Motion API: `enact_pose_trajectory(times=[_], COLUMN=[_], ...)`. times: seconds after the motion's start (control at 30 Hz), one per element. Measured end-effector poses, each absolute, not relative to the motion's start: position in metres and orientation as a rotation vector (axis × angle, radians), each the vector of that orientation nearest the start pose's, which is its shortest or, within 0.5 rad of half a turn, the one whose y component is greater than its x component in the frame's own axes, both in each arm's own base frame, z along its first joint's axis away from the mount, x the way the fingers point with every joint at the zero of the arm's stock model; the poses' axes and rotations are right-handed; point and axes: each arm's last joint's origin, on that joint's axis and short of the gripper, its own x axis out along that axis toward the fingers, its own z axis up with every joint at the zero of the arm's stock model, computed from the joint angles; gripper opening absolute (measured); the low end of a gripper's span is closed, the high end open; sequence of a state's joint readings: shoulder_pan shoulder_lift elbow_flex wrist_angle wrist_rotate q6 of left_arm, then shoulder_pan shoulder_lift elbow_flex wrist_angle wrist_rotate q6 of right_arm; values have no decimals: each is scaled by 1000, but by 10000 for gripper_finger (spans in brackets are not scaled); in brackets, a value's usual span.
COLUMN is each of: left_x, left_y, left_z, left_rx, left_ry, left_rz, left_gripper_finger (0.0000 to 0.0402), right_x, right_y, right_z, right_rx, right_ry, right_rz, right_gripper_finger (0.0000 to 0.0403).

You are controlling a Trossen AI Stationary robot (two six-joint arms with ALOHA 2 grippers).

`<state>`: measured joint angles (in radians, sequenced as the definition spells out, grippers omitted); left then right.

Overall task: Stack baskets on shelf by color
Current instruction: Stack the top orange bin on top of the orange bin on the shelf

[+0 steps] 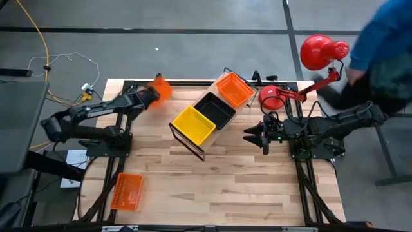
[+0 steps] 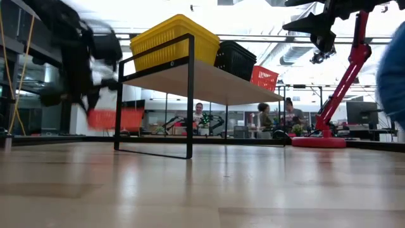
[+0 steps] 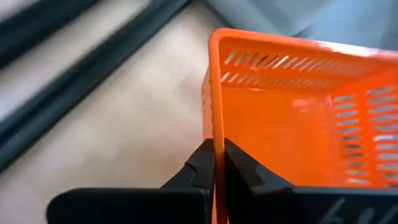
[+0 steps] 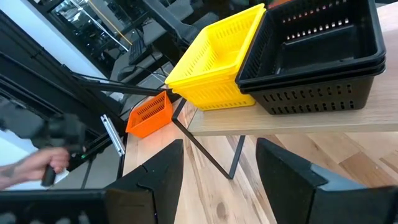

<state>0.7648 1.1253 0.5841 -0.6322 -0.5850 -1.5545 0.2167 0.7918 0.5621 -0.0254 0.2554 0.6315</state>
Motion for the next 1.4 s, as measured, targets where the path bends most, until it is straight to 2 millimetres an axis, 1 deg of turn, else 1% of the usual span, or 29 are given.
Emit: enact_pose_trajectory(times=[0.1,0.2,0.27,0.37,0.43,0.5,0.6,0.67,0.73,0.83,0.93,1.03,1.13,1.23,1.3,1.4], left_x=[117,118,121,129,140,157,186,210,234,271,302,330,351,370,378,385], left_y=[140,144,149,156,162,169,180,187,194,203,211,219,226,230,233,235], left_z=[221,264,293,337,364,385,411,424,429,429,424,413,400,382,369,357], left_rx=[-1113,-983,-900,-776,-700,-631,-525,-462,-403,-337,-294,-266,-231,-231,-241,-260], left_ry=[-48,-131,-167,-164,-121,-59,44,103,191,292,364,429,479,509,541,576], left_rz=[1819,1727,1661,1550,1462,1382,1253,1163,1083,967,877,813,783,767,744,680], left_gripper_finger=[2,1,1,1,0,0,0,0,0,0,0,0,0,0,0,0], right_x=[177,177,178,179,179,179,180,180,180,180,180,180,180,180,180,180], right_y=[31,32,32,32,32,32,33,33,34,34,34,33,33,32,32,32], right_z=[270,272,275,279,282,285,289,292,294,297,297,297,297,297,297,297], right_rx=[571,599,605,594,583,578,583,580,570,550,536,522,522,519,519,519], right_ry=[224,201,177,132,102,74,42,24,5,-20,-25,-28,-35,-39,-39,-39], right_rz=[-114,-110,-102,-85,-74,-63,-35,-7,22,38,30,16,-12,-29,-30,-30], right_gripper_finger=[188,188,188,188,188,188,188,188,188,188,188,188,188,188,188,188])
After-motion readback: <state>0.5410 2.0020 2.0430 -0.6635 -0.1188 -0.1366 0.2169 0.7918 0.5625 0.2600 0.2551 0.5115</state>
